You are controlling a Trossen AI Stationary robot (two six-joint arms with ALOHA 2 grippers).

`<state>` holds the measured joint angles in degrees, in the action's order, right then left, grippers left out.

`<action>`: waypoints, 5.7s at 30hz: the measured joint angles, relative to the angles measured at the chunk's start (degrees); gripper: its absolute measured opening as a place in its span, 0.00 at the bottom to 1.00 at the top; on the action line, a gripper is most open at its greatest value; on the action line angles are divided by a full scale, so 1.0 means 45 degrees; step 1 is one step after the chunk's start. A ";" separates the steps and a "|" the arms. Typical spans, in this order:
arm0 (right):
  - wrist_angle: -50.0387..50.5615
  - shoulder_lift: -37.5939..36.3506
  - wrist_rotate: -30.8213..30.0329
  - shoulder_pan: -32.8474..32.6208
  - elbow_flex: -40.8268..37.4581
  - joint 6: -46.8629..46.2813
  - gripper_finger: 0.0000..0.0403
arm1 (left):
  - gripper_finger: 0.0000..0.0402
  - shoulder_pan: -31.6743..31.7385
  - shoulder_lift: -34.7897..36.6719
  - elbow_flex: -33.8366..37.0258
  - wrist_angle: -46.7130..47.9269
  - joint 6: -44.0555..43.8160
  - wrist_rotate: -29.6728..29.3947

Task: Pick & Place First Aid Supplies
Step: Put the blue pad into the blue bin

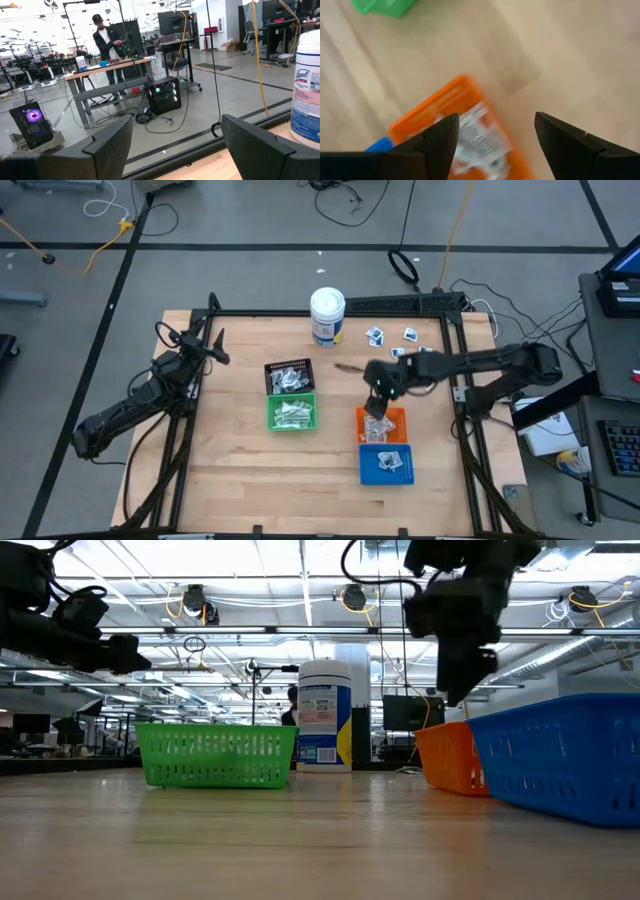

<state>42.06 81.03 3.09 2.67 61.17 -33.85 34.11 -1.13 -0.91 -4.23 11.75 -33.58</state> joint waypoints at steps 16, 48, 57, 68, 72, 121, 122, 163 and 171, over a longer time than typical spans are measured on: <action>-0.0373 0.0000 -0.0101 0.6687 0.0005 0.7761 0.63 | 0.76 0.0000 0.0005 0.0000 0.0001 0.0000 0.0000; -0.0438 0.3174 -0.0062 0.9638 -0.0821 0.6136 0.63 | 0.76 0.0000 0.0002 0.0000 0.0001 0.0000 0.0000; -0.0523 0.3741 -0.0190 0.9476 -0.0810 0.6206 0.44 | 0.76 -0.0005 0.0000 0.0000 0.0000 0.0000 0.0000; -0.0296 0.3676 0.0046 0.9298 -0.0629 0.6032 0.02 | 0.76 -0.0003 0.0000 0.0000 -0.0002 0.0000 0.0000; 0.0426 0.3348 0.0030 0.9298 0.0074 0.6004 0.02 | 0.76 -0.0005 0.0005 0.0000 0.0001 0.0000 0.0000; 0.5375 0.1583 -0.0672 -0.2506 0.4002 -0.8922 0.00 | 0.76 -0.0001 0.0003 0.0000 -0.0001 0.0000 0.0000; 0.5370 0.1583 -0.0670 -0.2949 0.4002 -0.9397 0.00 | 0.76 -0.0003 0.0002 0.0000 -0.0002 0.0000 0.0000; -0.0414 0.3429 -0.0287 -0.7566 0.0583 -1.2598 0.21 | 0.76 0.0000 0.0003 0.0000 -0.0001 0.0000 0.0000; -0.0083 0.2832 -0.0314 -0.7529 0.0583 -1.1757 0.47 | 0.76 -0.0004 0.0005 0.0004 0.0001 0.0000 0.0000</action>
<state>41.68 93.78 1.68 -31.21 63.79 -86.76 34.09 -1.10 -0.89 -4.23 11.75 -33.58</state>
